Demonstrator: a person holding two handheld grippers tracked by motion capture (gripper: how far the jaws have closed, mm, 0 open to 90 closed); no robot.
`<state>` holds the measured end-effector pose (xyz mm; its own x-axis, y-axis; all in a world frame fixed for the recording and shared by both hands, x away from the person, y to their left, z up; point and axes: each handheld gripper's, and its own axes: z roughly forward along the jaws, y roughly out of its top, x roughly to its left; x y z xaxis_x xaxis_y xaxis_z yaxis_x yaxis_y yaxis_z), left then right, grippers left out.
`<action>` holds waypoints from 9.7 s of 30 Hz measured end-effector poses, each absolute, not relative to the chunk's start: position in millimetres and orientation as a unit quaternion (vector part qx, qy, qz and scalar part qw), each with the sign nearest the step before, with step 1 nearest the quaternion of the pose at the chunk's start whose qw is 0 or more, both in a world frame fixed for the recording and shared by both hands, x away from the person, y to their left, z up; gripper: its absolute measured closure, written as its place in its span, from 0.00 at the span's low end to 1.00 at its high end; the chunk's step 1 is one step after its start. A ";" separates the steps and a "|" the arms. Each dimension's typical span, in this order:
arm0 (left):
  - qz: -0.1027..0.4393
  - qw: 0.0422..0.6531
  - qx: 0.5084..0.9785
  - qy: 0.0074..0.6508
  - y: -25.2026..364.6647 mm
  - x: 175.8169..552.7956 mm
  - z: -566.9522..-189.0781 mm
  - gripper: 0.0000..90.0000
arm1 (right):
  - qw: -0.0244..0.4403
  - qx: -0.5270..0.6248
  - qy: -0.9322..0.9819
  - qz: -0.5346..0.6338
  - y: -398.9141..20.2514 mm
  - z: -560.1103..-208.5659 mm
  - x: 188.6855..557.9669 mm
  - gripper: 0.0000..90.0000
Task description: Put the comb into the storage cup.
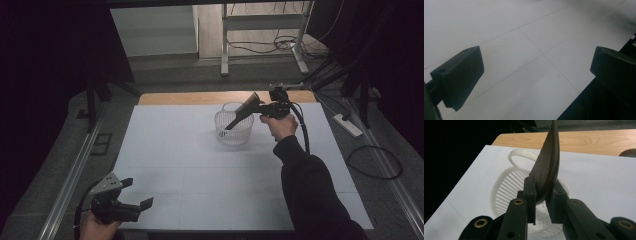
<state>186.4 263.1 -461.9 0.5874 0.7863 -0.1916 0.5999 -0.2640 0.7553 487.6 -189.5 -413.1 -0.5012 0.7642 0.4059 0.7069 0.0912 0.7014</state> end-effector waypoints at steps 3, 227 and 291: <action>0.111 0.418 0.787 0.440 263.2 186.5 -462.0 0.00 | 0.039 0.498 0.741 0.449 -189.7 -413.4 487.8 0.85; 0.119 0.428 0.770 0.458 270.4 186.6 -461.6 0.00 | 0.130 0.353 0.828 0.415 -248.6 -419.4 314.2 0.00; 0.124 0.426 0.768 0.463 270.6 186.3 -461.3 0.00 | 0.166 0.442 0.802 0.366 -326.0 -434.5 245.3 0.00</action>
